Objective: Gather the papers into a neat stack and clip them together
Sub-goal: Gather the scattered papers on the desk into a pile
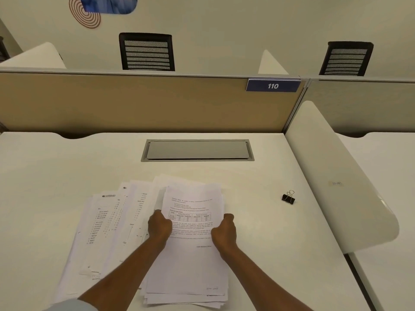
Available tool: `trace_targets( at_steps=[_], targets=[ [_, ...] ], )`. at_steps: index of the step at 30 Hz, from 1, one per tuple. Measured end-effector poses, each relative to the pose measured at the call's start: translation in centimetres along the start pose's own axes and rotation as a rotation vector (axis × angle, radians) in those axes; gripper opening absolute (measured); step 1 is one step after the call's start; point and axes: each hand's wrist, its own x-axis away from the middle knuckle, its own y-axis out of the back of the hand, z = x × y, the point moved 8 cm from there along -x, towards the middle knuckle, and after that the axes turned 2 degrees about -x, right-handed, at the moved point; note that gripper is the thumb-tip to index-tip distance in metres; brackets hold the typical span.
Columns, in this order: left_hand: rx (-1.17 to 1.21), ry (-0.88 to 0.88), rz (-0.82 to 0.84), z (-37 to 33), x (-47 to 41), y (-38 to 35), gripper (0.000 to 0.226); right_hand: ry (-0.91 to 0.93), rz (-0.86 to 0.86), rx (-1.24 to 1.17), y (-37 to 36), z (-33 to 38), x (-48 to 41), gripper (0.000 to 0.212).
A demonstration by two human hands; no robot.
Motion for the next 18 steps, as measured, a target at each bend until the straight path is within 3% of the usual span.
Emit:
trace_targets(
  at_steps=[5, 10, 18],
  targets=[
    [-0.101, -0.059, -0.038, -0.4, -0.9, 1.2, 0.026, 0.032, 0.012, 0.063, -1.1, 0.6, 0.0, 0.025],
    [-0.487, -0.017, -0.073, -0.5, -0.8, 1.9, 0.027, 0.012, -0.023, 0.214, -1.4, 1.3, 0.5, 0.026],
    [-0.485, 0.013, -0.068, 0.0, -1.2, 1.9, 0.032, 0.003, -0.022, 0.154, -1.8, 1.3, 0.2, 0.03]
  ],
)
